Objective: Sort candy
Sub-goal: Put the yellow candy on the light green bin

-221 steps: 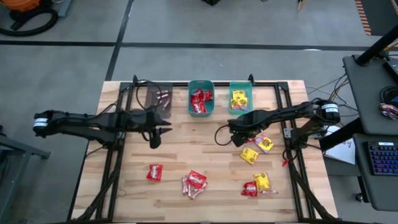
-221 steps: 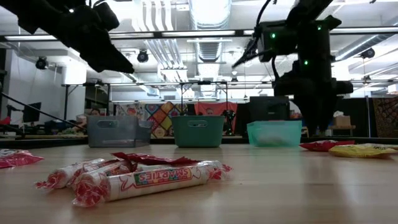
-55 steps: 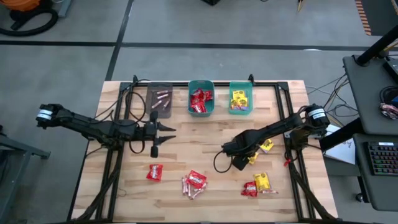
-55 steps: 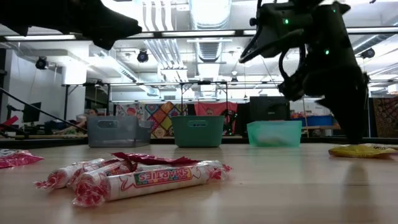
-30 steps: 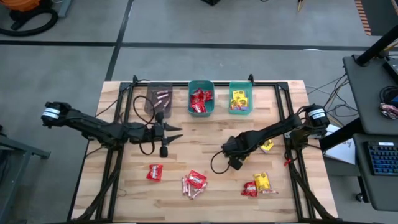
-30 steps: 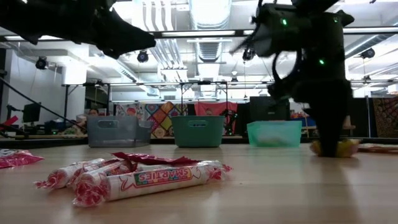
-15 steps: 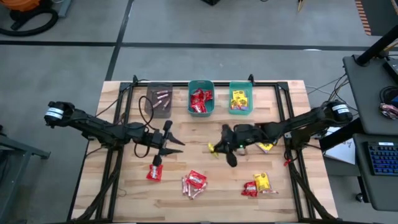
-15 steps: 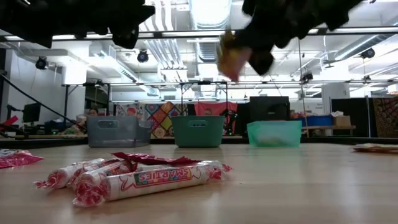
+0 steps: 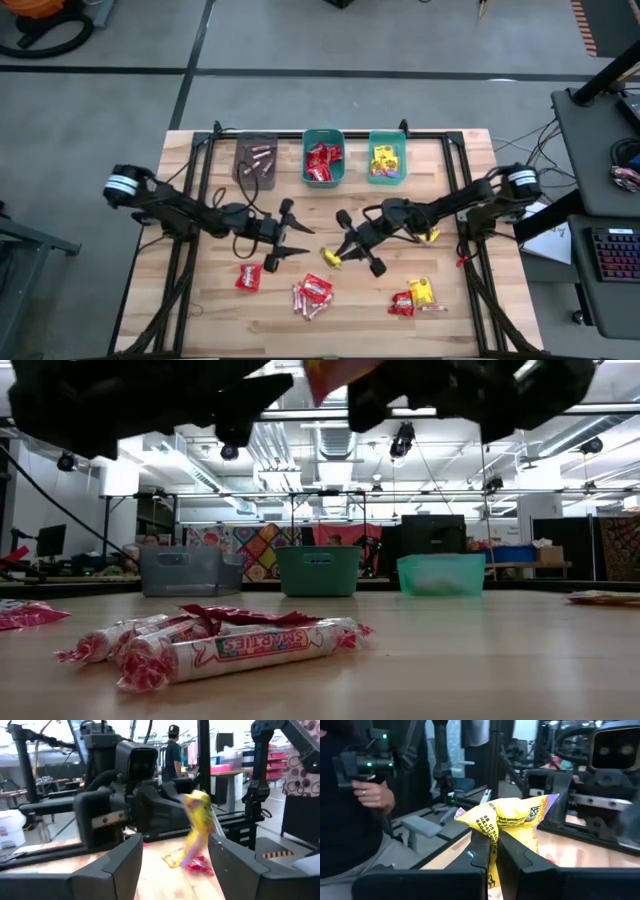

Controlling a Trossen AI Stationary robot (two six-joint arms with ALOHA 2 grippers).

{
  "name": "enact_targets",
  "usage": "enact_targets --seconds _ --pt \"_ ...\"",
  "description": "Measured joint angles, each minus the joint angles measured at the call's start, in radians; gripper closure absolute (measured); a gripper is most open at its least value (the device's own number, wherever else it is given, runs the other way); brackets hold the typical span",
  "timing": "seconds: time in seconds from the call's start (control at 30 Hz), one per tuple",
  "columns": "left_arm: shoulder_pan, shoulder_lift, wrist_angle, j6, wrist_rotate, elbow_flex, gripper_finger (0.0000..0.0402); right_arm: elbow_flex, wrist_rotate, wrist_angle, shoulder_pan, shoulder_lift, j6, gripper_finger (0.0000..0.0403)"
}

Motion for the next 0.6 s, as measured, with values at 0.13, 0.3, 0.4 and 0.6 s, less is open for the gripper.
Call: enact_targets --seconds 0.13,0.3,0.4,0.6 --pt "0.001 0.084 0.044 0.015 0.107 0.05 0.0191 0.068 -0.012 -0.022 -0.004 0.048 -0.003 0.039" --pt "0.006 0.13 0.055 -0.01 0.175 0.074 0.0198 0.099 -0.011 -0.129 -0.012 0.068 -0.016 0.039" --pt "0.011 0.135 0.049 -0.032 0.174 0.07 0.0215 0.113 -0.012 -0.129 -0.014 0.066 -0.033 0.039" --pt "0.012 0.128 0.052 -0.035 0.174 0.053 0.0311 0.112 -0.004 -0.133 -0.016 0.05 -0.054 0.039"
